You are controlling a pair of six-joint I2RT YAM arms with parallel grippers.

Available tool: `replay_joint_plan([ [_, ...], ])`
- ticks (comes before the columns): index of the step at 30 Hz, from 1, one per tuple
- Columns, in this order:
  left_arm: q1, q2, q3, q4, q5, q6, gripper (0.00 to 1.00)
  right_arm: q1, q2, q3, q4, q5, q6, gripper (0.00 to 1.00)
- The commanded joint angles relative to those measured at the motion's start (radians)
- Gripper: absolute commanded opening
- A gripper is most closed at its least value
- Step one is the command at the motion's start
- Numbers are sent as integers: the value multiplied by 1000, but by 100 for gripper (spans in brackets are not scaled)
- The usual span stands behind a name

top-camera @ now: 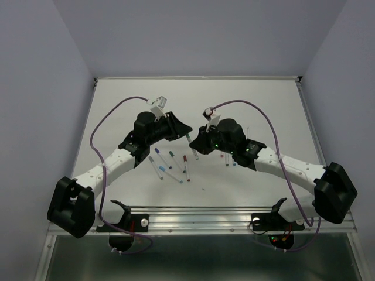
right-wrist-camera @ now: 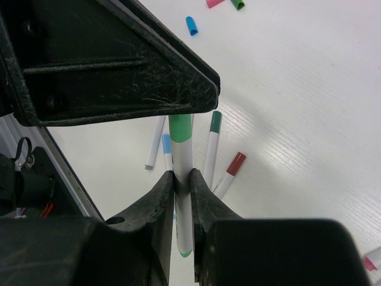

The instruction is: Open the pen caps

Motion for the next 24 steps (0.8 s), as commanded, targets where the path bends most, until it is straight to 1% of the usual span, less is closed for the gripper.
replay_joint_plan([
  [1,-8,-31,50,23,-5,20,32,-11,0,40,9,5,7,1],
  [6,-9,-16,53,20,10,26,33,-11,4,60,13,17,14,1],
  [13,-12,-23,61,6,12,37,39,-20,26,97,13,16,25,1],
  [17,-12,-27,62,-2,3,38,38,-20,30,106,12,9,19,1],
  [19,-12,-28,62,-6,-16,34,28,-20,31,106,9,-14,18,1],
  [20,-12,-28,66,-6,-19,32,22,-20,31,106,11,-18,16,1],
  [21,-12,-30,66,-8,-29,32,13,-20,36,103,9,-26,14,1],
  [23,-12,-30,69,-12,-34,29,11,-20,36,97,8,-27,13,1],
  [24,-12,-30,70,-11,-37,29,8,-29,34,94,2,-29,8,1],
])
